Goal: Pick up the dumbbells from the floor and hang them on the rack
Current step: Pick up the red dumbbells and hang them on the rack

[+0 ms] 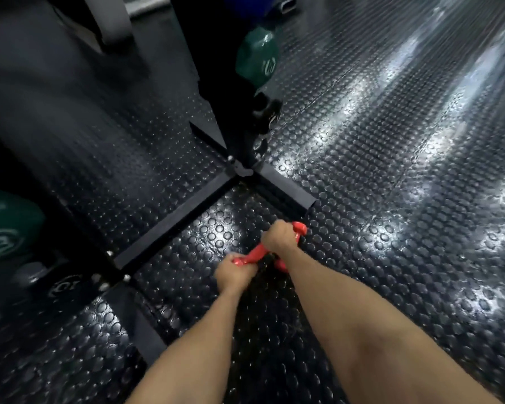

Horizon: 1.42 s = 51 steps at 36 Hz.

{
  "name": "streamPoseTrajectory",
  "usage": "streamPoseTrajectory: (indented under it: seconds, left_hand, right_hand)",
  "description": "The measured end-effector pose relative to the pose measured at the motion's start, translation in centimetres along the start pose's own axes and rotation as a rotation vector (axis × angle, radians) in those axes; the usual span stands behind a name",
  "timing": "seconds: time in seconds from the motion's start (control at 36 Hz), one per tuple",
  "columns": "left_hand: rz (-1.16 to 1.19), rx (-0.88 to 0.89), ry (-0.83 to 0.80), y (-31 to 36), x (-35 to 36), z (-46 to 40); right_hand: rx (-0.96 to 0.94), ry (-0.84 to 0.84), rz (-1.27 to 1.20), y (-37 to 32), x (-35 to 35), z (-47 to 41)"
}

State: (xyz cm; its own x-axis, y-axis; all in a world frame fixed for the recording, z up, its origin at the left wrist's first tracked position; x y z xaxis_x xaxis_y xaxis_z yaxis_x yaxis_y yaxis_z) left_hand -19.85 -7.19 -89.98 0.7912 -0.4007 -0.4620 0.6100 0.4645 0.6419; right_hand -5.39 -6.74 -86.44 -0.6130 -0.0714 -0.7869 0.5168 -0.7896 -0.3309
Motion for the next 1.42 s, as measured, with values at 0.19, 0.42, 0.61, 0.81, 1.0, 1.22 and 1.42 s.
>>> streamPoseTrajectory:
  seconds: [0.19,0.42,0.61,0.81,1.0,1.22,1.42]
  left_hand:
    - [0.347,0.039,0.035,12.2,-8.6,6.8]
    - [0.375,0.060,-0.003,25.8,-17.4,21.2]
    - [0.457,0.091,0.155,36.6,-25.1,32.3]
    - [0.483,0.194,0.245,45.3,-35.0,42.2]
    - [0.521,0.339,0.319,50.2,-43.9,48.7]
    - [0.572,0.558,0.592,52.2,-53.0,53.8]
    - [0.632,0.688,0.708,55.0,-61.5,55.8]
  right_hand:
    - [0.166,0.009,-0.633,-2.8,-11.1,8.2]
    - [0.195,-0.034,-0.940,-9.3,-27.6,21.5]
    - [0.182,0.064,-0.909,-14.4,-40.3,31.6]
    - [0.139,0.116,-0.995,-21.6,-51.5,42.0]
    - [0.084,0.134,-1.149,-27.9,-57.1,49.9]
    - [-0.022,0.165,-1.300,-35.9,-59.7,56.4]
    - [-0.122,0.226,-1.395,-42.5,-61.1,61.8]
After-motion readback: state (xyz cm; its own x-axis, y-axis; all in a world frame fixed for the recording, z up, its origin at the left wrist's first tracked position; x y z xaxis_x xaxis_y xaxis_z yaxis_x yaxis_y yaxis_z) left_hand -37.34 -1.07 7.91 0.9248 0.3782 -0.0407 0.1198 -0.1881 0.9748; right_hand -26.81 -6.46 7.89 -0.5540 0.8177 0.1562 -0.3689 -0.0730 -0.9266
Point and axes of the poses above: each hand's wrist, its own z-axis away from the middle knuckle, its own x-axis out of the palm, y = z × x, the point moved 2 cm from there along -z, towards the middle knuckle, and after that the axes turned 4 degrees about z, right-handed, at the moved point
